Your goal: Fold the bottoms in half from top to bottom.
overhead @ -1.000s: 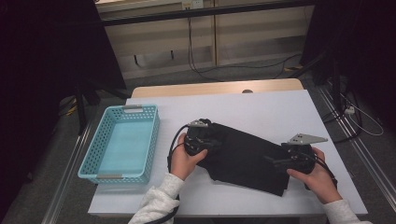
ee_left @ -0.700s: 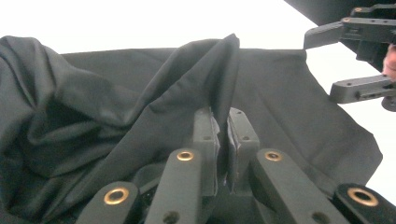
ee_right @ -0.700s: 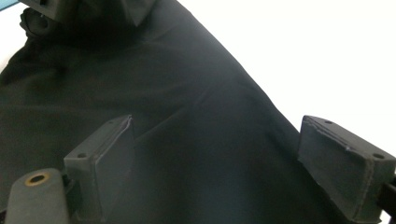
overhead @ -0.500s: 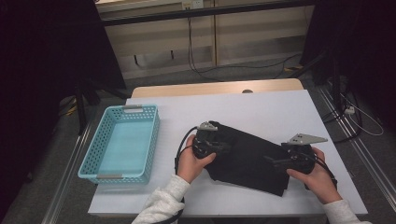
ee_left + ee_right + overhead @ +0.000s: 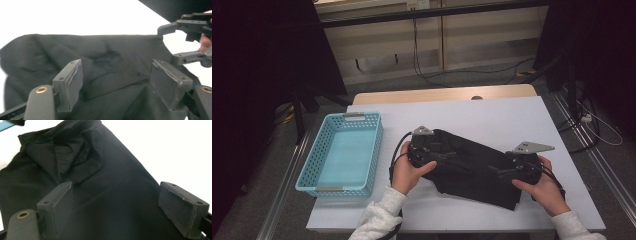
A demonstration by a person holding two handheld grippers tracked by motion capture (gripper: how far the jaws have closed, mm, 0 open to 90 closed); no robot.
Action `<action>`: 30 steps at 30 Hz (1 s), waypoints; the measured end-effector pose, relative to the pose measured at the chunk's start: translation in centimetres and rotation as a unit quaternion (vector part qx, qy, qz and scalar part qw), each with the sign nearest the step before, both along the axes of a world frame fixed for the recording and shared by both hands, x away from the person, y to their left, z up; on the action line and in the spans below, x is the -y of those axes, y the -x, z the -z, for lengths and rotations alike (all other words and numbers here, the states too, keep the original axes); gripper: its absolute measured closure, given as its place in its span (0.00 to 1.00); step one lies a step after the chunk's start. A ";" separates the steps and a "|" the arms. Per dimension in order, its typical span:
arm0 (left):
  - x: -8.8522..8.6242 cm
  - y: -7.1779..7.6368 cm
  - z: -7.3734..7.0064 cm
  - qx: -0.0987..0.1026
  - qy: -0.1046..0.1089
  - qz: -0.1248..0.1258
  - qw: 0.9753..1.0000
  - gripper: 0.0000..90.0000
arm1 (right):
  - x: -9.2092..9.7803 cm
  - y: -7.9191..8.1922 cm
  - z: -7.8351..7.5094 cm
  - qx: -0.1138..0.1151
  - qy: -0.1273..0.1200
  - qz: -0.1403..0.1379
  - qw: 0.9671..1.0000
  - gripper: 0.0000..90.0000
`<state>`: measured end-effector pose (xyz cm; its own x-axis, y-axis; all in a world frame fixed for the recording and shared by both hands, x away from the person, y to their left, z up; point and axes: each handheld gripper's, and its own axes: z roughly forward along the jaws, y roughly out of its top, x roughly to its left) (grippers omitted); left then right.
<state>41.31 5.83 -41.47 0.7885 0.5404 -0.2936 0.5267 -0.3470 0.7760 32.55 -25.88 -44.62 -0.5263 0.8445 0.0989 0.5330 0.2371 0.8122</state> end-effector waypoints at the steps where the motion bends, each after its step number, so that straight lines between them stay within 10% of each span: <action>1: -0.3 -0.1 0.0 0.000 0.000 -0.008 1.000 0.27 | -0.3 -0.2 0.0 0.002 0.001 -0.003 1.000 0.15; 17: -3.9 -0.6 0.6 0.009 -0.037 -0.067 0.997 0.21 | -4.6 -2.2 -0.1 0.002 0.019 -0.027 0.999 0.22; 30: -4.3 -0.8 1.0 0.007 -0.040 -0.079 0.996 0.20 | -7.9 -3.8 -0.1 0.005 0.014 -0.046 0.999 0.58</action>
